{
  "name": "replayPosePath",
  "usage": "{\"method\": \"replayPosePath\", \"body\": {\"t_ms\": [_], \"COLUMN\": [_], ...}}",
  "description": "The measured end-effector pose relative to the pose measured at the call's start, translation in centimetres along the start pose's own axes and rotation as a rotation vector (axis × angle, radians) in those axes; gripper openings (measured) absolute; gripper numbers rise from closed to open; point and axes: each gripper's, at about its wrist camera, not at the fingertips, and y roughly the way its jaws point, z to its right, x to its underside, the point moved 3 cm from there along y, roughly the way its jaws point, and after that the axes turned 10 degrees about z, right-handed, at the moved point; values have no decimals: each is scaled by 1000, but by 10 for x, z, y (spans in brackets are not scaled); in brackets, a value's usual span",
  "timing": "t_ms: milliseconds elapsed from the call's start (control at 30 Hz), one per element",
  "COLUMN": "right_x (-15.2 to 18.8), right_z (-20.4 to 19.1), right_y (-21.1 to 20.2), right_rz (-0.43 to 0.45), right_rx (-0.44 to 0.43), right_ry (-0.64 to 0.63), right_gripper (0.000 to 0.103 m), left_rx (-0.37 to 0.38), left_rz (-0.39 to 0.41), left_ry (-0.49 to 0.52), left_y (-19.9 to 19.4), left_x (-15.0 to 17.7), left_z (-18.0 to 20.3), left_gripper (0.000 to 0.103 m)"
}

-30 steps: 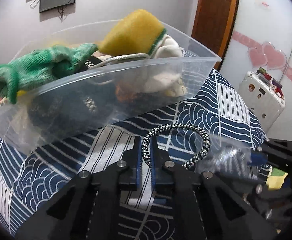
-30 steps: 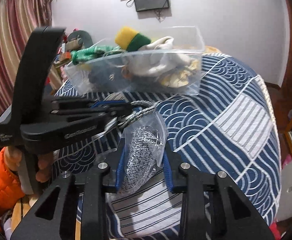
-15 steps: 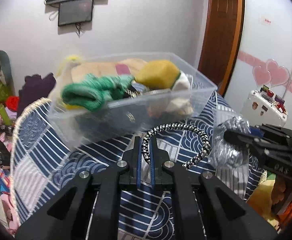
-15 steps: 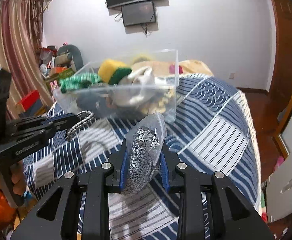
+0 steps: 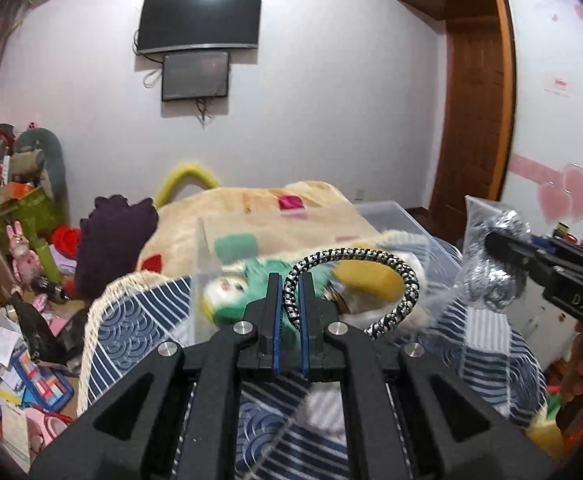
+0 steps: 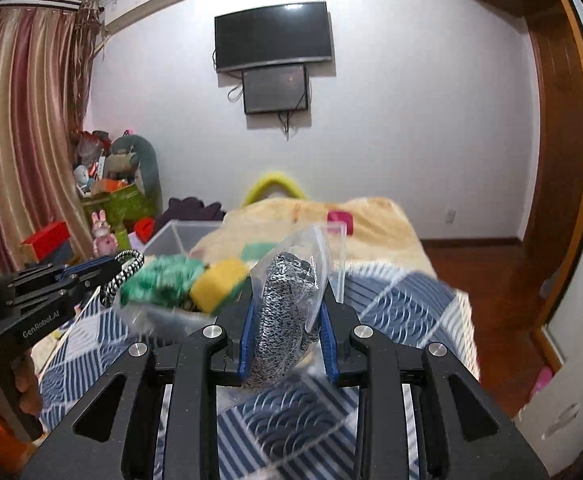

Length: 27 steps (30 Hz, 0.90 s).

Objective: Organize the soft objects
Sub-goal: 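Release the bracelet into the box with the left tool while the right tool releases the plastic bag there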

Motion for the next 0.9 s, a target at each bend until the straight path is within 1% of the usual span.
{"method": "replayPosePath", "body": {"t_ms": [133, 233, 267, 367, 433, 533, 567, 600, 633, 700, 733, 767, 800, 833, 867, 900], "right_x": [-5, 2, 7, 22, 24, 25, 26, 28, 28, 28, 28, 28, 27, 26, 25, 24], "right_z": [-3, -6, -7, -8, -6, -4, -2, -2, -2, 0, 2, 3, 4, 4, 5, 5], "right_y": [18, 39, 46, 61, 62, 60, 59, 58, 59, 54, 52, 51, 48, 46, 43, 39], "right_rz": [9, -29, -48, -99, -106, -112, -118, -123, -126, -125, -126, -125, -120, -113, -106, -97], "right_rx": [7, 3, 2, 3, -3, -14, -17, -17, -14, -4, 1, 10, 26, 38, 42, 46], "right_ry": [-5, -3, -2, -4, -2, -2, -4, -7, -10, -14, -15, -19, -26, -31, -35, -35], "right_gripper": [25, 25, 25, 25, 25, 26, 28, 29, 29, 33, 36, 45, 57, 62, 70, 73], "left_rx": [-22, -66, -78, -87, -78, -72, -73, -68, -62, -45, -38, -37, -41, -47, -52, -53], "left_rz": [-8, -29, -49, -94, -121, -131, -128, -129, -130, -124, -115, -109, -96, -84, -72, -63], "left_ry": [-4, 33, 45, 60, 71, 82, 84, 85, 85, 78, 77, 79, 85, 90, 92, 92], "left_y": [27, 48, 58, 77, 85, 85, 84, 82, 80, 72, 67, 64, 59, 55, 50, 45], "left_x": [-5, 1, 6, 18, 26, 34, 34, 34, 33, 32, 31, 30, 29, 27, 26, 25], "left_z": [-1, 1, 2, 4, 6, 9, 9, 10, 10, 11, 11, 12, 14, 15, 17, 18], "left_gripper": [6, 6, 6, 6, 6, 8, 12, 18, 21, 40, 44, 51, 58, 61, 66, 68]}}
